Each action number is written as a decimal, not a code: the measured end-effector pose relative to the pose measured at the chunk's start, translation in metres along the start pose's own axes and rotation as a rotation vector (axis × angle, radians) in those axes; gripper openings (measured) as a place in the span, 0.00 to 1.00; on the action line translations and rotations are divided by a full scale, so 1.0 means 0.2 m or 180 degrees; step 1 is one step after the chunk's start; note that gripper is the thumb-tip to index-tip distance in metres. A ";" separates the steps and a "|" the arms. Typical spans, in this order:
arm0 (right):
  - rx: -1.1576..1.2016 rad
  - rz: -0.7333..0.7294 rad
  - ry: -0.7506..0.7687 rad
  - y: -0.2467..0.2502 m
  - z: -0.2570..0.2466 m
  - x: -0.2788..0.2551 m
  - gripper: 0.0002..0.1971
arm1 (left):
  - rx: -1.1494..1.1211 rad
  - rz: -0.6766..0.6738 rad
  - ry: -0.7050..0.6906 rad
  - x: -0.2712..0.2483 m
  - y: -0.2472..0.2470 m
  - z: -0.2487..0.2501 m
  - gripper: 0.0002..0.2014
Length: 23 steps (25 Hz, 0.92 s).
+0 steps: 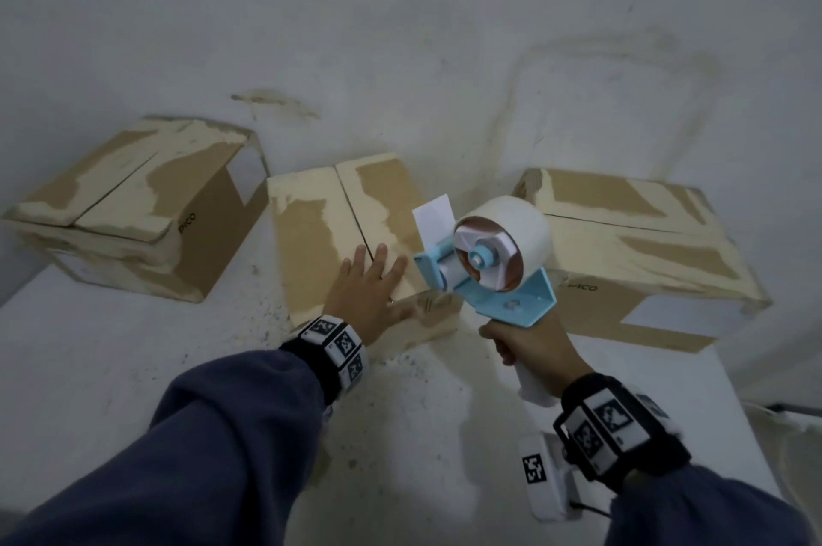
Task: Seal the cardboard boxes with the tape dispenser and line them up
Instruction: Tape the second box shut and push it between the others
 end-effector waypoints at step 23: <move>-0.0315 -0.0385 0.0569 -0.71 -0.38 0.02 0.10 | -0.6728 0.1468 0.1608 -0.31 0.30 -0.59 0.17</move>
Point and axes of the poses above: each hand's wrist, its own x-axis towards the middle knuckle, its own y-axis out of the back of the hand, z = x × y, the point moved 3 cm from there along x, towards the middle knuckle, and after that the axes turned 15 degrees about -y, right-handed, at the moved point
